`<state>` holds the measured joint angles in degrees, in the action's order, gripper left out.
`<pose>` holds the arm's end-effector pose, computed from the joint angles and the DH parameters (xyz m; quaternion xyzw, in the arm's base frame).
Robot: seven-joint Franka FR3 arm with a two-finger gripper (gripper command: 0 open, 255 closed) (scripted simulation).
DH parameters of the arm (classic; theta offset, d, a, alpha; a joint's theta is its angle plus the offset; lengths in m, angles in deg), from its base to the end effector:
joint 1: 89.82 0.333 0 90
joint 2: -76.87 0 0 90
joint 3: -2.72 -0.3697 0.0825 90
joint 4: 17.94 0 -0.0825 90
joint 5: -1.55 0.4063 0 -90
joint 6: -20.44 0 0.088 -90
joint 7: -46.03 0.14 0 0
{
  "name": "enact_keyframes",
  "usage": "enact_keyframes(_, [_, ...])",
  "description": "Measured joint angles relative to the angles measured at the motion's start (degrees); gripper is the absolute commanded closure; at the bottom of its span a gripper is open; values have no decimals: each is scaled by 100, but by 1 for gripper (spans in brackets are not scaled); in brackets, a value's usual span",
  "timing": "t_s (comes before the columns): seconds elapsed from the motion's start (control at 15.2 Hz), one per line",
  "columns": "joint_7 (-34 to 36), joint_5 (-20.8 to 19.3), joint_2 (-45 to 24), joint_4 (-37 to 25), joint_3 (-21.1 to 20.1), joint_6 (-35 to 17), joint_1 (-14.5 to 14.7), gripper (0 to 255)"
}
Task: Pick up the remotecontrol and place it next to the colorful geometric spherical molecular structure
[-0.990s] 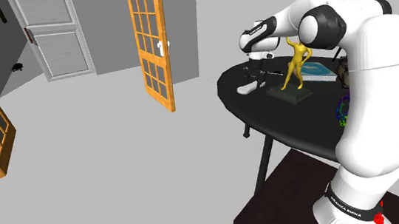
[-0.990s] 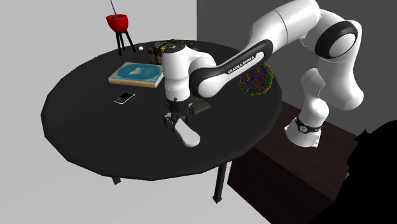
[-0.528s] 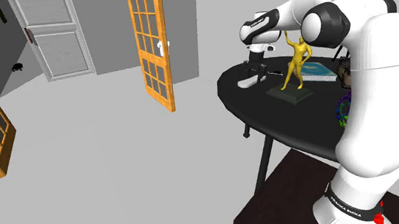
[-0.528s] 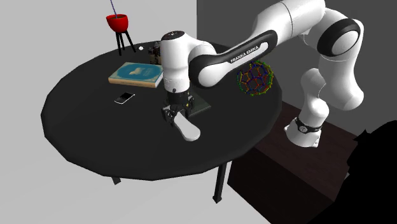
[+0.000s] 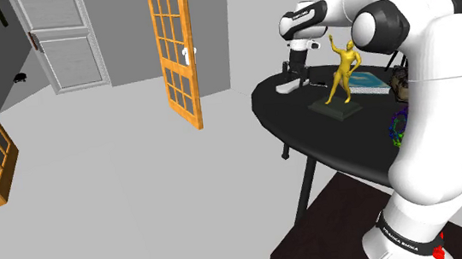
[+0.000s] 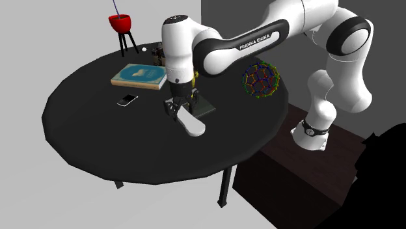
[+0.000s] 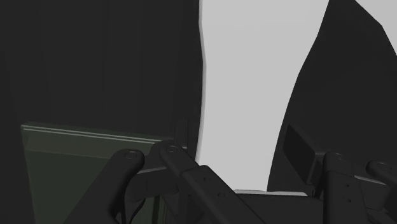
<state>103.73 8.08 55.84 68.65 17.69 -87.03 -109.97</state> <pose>0.6001 -0.3769 0.4709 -0.6834 0.7300 -0.0034 0.0089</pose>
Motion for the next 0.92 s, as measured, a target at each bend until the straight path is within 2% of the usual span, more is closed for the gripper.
enact_keyframes(0.92, [47,-11,-32,-1125,19,1091,-61,255])
